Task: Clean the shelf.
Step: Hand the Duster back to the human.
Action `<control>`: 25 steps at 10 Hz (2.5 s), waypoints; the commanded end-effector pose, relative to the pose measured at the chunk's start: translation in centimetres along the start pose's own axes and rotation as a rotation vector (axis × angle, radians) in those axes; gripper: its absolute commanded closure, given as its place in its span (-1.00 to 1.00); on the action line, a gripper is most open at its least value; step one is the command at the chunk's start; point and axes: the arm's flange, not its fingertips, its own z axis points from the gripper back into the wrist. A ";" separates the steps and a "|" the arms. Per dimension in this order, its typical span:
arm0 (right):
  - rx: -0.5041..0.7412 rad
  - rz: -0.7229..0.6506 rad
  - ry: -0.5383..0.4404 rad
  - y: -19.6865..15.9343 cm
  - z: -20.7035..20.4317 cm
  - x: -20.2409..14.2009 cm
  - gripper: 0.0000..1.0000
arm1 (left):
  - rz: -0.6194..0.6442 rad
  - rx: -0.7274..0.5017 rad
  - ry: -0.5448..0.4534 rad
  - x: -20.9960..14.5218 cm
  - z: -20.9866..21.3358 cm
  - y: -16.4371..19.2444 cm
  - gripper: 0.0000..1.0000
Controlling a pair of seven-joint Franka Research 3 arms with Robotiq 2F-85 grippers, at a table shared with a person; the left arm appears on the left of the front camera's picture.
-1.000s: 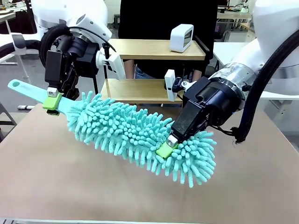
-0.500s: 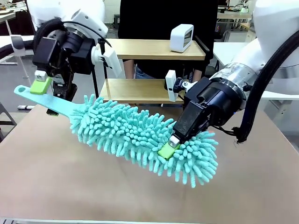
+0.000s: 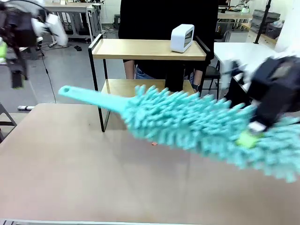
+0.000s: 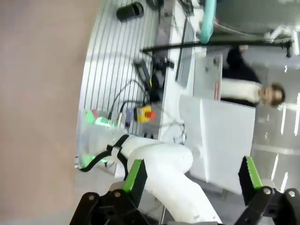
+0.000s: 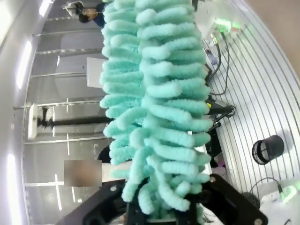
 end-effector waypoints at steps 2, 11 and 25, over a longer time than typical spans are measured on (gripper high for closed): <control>0.027 0.100 -0.369 3.9 6.5 -6.9 1.00 | -0.070 0.051 -0.566 -11.9 -2.0 -0.4 -1.00; 0.351 -0.070 -0.933 -8.1 16.5 -18.7 0.79 | 0.046 0.095 -1.463 -15.5 1.4 7.1 -1.00; 0.446 -0.366 -1.016 -18.5 18.2 -19.9 0.79 | 0.072 0.093 -1.467 -14.9 0.9 8.0 -1.00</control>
